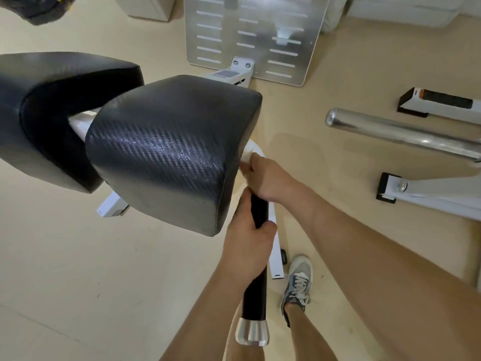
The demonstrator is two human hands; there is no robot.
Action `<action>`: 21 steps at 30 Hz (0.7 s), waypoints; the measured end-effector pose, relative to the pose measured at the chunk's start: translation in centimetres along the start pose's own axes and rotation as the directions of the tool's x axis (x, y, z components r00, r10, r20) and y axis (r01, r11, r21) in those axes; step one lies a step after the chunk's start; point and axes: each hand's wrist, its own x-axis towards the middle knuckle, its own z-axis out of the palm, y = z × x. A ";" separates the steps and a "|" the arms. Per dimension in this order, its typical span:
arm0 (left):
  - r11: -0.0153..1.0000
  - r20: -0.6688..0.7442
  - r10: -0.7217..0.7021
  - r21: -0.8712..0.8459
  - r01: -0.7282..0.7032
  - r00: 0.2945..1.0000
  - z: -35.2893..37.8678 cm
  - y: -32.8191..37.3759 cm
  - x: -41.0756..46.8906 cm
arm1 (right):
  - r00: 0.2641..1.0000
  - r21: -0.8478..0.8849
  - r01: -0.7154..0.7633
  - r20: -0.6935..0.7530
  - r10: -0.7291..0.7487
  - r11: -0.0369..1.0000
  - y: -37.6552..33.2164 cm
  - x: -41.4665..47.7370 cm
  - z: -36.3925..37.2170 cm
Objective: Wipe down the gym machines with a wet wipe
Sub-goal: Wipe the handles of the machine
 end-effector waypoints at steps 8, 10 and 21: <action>0.920 0.021 0.245 0.310 -0.240 0.969 0.4 0.9 -1.3 | 0.964 0.834 -0.251 0.167 0.208 0.492 2.0 -1.1 0.5; 0.898 0.020 0.294 0.337 -0.284 0.955 0.3 0.5 -1.9 | 0.992 0.697 -0.128 0.091 0.090 0.706 1.9 -1.9 0.6; 0.874 0.005 0.274 0.417 -0.251 0.962 1.5 -1.3 -3.7 | 0.960 0.886 -0.266 0.278 0.025 0.380 2.6 1.1 0.5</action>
